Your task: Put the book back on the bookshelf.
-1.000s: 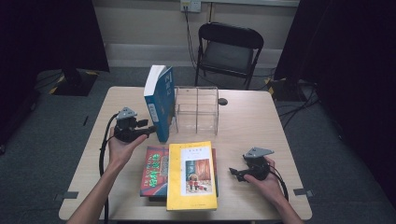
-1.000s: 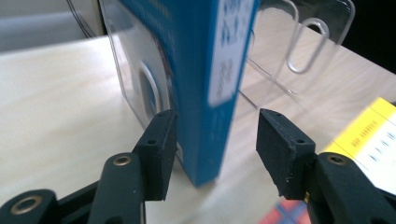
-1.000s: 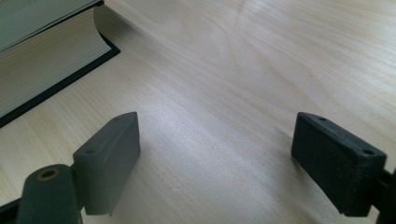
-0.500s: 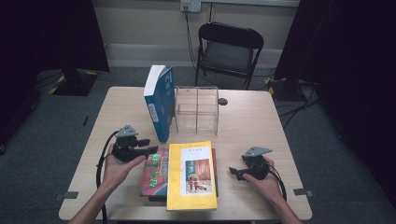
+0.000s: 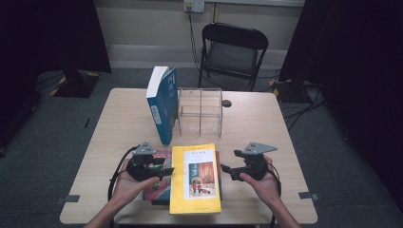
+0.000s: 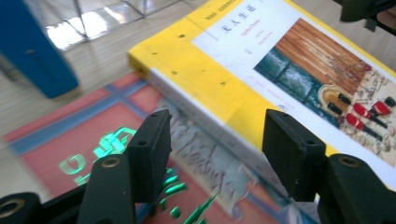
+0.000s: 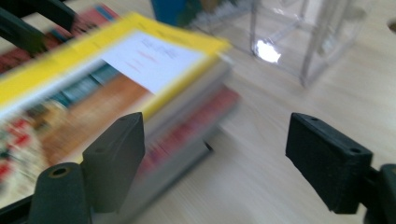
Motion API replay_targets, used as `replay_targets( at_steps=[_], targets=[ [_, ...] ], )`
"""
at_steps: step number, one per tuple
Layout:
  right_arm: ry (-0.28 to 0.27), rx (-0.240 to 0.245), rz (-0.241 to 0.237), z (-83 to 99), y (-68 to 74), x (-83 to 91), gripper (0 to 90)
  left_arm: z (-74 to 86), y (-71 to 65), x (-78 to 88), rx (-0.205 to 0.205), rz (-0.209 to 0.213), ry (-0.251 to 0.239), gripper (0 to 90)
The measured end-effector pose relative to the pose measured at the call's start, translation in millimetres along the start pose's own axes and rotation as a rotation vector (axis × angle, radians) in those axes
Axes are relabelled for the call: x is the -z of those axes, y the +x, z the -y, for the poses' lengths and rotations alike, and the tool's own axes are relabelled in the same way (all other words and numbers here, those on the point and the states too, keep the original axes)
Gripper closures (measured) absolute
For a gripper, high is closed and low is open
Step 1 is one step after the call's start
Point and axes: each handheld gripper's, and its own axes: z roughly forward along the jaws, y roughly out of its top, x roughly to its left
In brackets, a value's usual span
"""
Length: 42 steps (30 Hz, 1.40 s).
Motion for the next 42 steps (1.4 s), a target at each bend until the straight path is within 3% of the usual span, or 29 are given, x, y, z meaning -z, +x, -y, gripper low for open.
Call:
replay_targets(
  at_steps=[3, 6, 8, 10, 17, 20, 35, 39, 42],
  targets=[
    [-0.006, 0.020, -0.050, -16.9, 13.4, -7.6, 18.1, -1.9, -3.2, -8.2, 0.001, 0.005, 0.006, 39.8],
    [0.032, 0.018, -0.061, -19.9, 20.8, -23.3, 19.3, -2.1, -7.5, -10.4, -0.038, 0.002, 0.005, 39.0],
    [0.038, -0.006, -0.072, -12.5, 23.0, -32.6, 21.7, -0.2, -4.3, -11.8, -0.006, 0.015, -0.003, 37.2],
    [0.082, -0.008, -0.086, -5.8, 25.6, -39.6, 20.7, 2.4, 0.6, -12.6, 0.020, 0.032, -0.008, 32.5],
    [0.083, -0.047, -0.103, -1.8, 28.3, -43.2, 16.0, 4.8, -2.1, -17.3, 0.021, 0.027, -0.048, 30.0],
    [0.093, -0.062, -0.105, -2.7, 28.0, -45.0, 15.3, 3.2, -1.8, -18.3, 0.017, 0.027, -0.038, 29.8],
    [0.128, -0.069, -0.101, -7.5, 27.8, -49.6, 12.6, 3.9, -2.2, -19.6, 0.014, 0.030, -0.047, 29.1],
    [0.131, -0.113, -0.121, -9.6, 24.7, -49.3, 14.3, 4.0, -2.3, -19.8, 0.019, 0.028, -0.049, 29.1],
    [0.115, -0.143, -0.117, -9.0, 21.8, -47.1, 21.9, 4.1, -1.8, -19.4, 0.016, 0.032, -0.048, 29.0]
  ],
)
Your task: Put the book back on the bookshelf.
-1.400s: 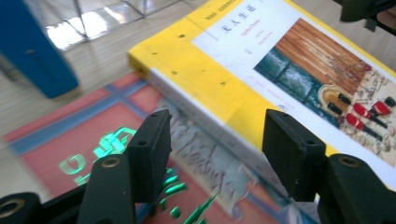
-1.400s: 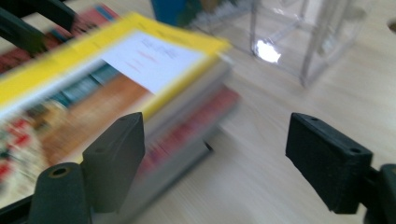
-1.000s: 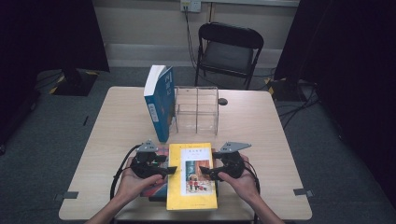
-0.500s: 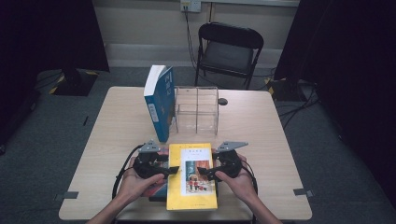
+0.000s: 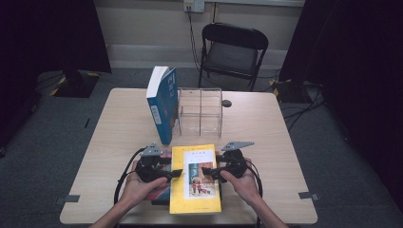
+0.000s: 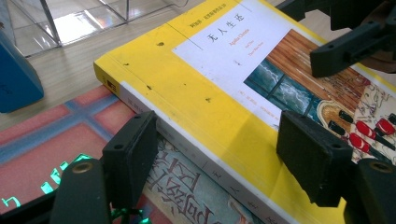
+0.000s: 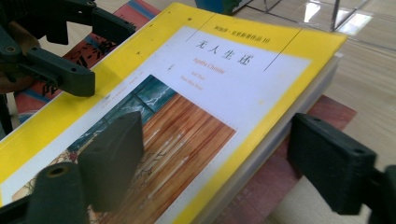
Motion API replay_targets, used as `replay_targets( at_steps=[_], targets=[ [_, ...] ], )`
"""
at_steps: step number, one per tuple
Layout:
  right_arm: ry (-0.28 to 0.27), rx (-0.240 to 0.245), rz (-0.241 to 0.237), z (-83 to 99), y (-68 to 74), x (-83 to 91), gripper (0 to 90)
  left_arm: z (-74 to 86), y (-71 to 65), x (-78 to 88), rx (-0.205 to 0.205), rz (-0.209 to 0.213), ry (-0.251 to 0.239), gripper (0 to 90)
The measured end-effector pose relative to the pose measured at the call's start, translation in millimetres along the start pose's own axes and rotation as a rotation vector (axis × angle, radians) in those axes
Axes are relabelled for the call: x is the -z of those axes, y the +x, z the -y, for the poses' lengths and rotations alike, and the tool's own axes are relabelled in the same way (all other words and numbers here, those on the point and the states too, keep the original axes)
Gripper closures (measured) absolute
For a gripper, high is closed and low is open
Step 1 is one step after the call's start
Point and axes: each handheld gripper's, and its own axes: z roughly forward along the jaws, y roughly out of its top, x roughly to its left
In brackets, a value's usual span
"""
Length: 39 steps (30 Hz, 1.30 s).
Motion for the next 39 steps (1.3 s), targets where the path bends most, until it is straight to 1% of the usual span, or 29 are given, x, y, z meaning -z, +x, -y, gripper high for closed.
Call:
replay_targets(
  at_steps=[2, 5, 6, 7, 10, 11, 12, 15, 16, 19, 21, 25, 28, 31, 34, 36, 37, 39],
  targets=[
    [-0.016, -0.013, -0.001, 0.9, -1.2, 1.3, 24.1, 0.3, 0.1, 0.0, -0.002, 0.000, -0.002, 29.0],
    [-0.032, -0.017, -0.002, 0.5, -1.4, 4.1, 27.9, 0.8, 0.4, 0.3, -0.002, 0.005, -0.003, 29.0],
    [-0.053, -0.019, -0.011, 0.3, -1.7, 6.8, 31.3, 1.0, 0.3, 0.1, -0.001, 0.002, -0.007, 29.0],
    [-0.067, -0.020, -0.029, 0.0, -1.5, 8.8, 31.4, 1.3, 0.6, 0.1, -0.002, 0.006, -0.010, 29.0],
    [-0.087, -0.004, -0.034, -1.1, 4.1, 12.2, 32.3, 2.0, 1.4, 0.2, -0.005, 0.010, -0.015, 29.0],
    [-0.085, 0.001, -0.044, -1.1, 6.5, 12.4, 32.3, 2.0, 1.1, 0.1, -0.003, 0.009, -0.016, 29.0],
    [-0.080, 0.002, -0.040, -0.8, 7.1, 12.5, 32.5, 2.0, 1.4, 0.4, -0.008, 0.008, -0.013, 29.0],
    [-0.079, -0.011, -0.055, 0.8, 4.5, 12.9, 33.5, 2.1, 1.3, 0.4, -0.007, 0.008, -0.014, 29.0],
    [-0.072, -0.007, -0.061, 1.5, 4.3, 13.3, 34.6, 2.2, 1.5, 0.4, -0.008, 0.008, -0.014, 29.0],
    [-0.051, 0.010, -0.059, 4.7, 5.6, 13.5, 35.0, 2.3, 1.4, 0.4, -0.007, 0.008, -0.015, 29.0],
    [-0.053, 0.004, -0.067, 5.7, 5.2, 14.4, 35.0, 2.3, 1.4, 0.5, -0.008, 0.008, -0.015, 28.9],
    [-0.064, 0.006, -0.073, 6.3, 3.2, 13.3, 35.1, 2.5, 1.4, 0.5, -0.008, 0.007, -0.017, 28.9],
    [-0.072, 0.020, -0.070, 5.5, 2.9, 10.8, 34.5, 2.5, 1.3, 0.4, -0.006, 0.008, -0.017, 29.0],
    [-0.076, 0.034, -0.053, 2.5, 3.9, 6.4, 31.5, 2.5, 1.2, 0.3, -0.003, 0.008, -0.019, 29.0],
    [-0.076, 0.064, -0.022, -1.0, 5.5, 1.7, 30.7, 2.7, 1.2, 0.3, -0.003, 0.008, -0.020, 28.9],
    [-0.088, 0.063, -0.020, -1.8, 5.5, -0.2, 29.1, 2.8, 1.2, 0.1, -0.003, 0.009, -0.023, 29.0],
    [-0.092, 0.064, -0.022, -2.0, 5.5, -0.7, 30.2, 2.8, 1.3, 0.3, -0.005, 0.010, -0.022, 29.0],
    [-0.102, 0.068, -0.034, -3.1, 6.1, -0.2, 36.1, 2.8, 1.2, 0.2, -0.003, 0.010, -0.024, 28.9]
  ],
)
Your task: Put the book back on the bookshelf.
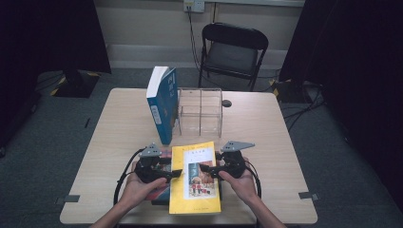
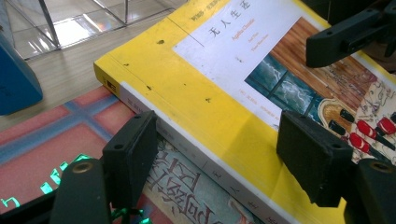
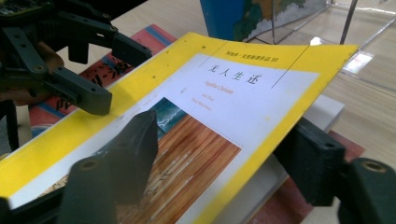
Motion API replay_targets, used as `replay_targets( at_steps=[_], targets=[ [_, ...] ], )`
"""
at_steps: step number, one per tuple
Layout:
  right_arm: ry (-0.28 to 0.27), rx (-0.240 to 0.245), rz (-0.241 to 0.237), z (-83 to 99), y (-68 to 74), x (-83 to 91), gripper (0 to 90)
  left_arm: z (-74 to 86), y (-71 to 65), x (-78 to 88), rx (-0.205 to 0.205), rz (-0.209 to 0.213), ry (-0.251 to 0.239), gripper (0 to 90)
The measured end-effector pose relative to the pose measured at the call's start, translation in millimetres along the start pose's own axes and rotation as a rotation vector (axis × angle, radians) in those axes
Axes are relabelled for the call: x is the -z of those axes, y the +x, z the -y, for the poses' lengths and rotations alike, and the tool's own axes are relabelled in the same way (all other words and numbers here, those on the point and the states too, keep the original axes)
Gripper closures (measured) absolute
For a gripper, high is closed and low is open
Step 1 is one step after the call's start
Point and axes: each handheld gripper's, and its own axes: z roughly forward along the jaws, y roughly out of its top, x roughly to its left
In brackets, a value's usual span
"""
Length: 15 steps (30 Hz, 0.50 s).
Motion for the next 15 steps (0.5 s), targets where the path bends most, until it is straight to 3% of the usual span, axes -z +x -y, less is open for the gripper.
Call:
replay_targets(
  at_steps=[6, 8, 15],
  targets=[
    [0.003, -0.037, -0.082, -5.0, 5.9, 3.3, 45.5, -0.2, 0.2, 0.2, 0.008, 0.003, 0.003, 28.8],
    [0.014, -0.043, -0.087, -6.4, 6.1, 0.4, 46.4, -0.6, -0.1, -0.2, 0.009, 0.000, 0.002, 28.7],
    [0.052, -0.098, -0.135, -15.9, -10.0, -10.8, 47.4, -2.1, 0.4, 0.1, -0.002, 0.001, 0.017, 28.5]
  ],
)
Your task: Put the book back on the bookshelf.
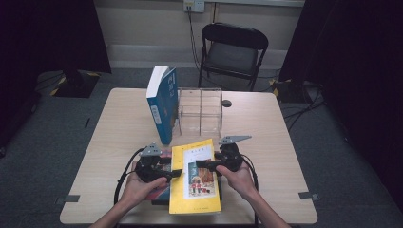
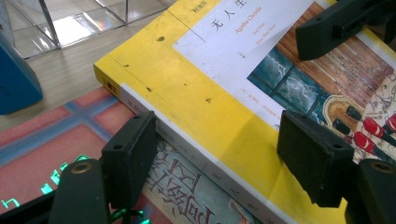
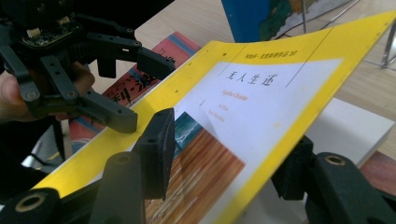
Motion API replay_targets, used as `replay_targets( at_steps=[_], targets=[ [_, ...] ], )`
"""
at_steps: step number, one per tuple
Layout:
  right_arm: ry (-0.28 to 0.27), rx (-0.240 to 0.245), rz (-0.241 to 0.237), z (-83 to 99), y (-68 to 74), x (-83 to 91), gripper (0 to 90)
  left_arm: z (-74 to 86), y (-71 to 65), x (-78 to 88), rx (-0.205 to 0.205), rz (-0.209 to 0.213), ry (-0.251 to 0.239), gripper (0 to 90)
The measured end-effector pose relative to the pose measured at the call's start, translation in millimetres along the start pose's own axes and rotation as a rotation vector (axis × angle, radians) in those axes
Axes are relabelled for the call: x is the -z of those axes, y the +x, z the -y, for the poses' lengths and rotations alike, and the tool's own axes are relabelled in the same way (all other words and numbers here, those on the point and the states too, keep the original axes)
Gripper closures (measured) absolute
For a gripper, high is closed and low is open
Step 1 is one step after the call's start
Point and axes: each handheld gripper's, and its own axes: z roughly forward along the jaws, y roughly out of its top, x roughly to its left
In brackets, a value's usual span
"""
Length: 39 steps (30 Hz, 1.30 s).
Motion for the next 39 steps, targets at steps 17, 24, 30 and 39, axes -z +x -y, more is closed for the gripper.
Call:
replay_targets(
  at_steps=[17, 24, 30, 39],
  targets=[
    [0.039, 0.002, -0.005, -6.6, 1.0, -17.8, 52.9, -0.6, -0.7, -0.4, -0.001, -0.001, 0.001, 28.4],
    [0.005, -0.023, -0.046, -4.8, -2.1, -17.8, 75.0, -1.1, -0.4, 0.1, -0.003, -0.003, 0.007, 28.0],
    [-0.033, -0.002, -0.056, -5.9, 2.0, -12.5, 79.9, -2.9, 0.6, -0.9, 0.042, 0.013, -0.003, 25.4],
    [-0.081, 0.058, -0.075, -9.2, 15.4, -0.3, 82.0, -7.1, 0.9, -0.7, 0.077, 0.112, -0.007, 26.9]
  ],
)
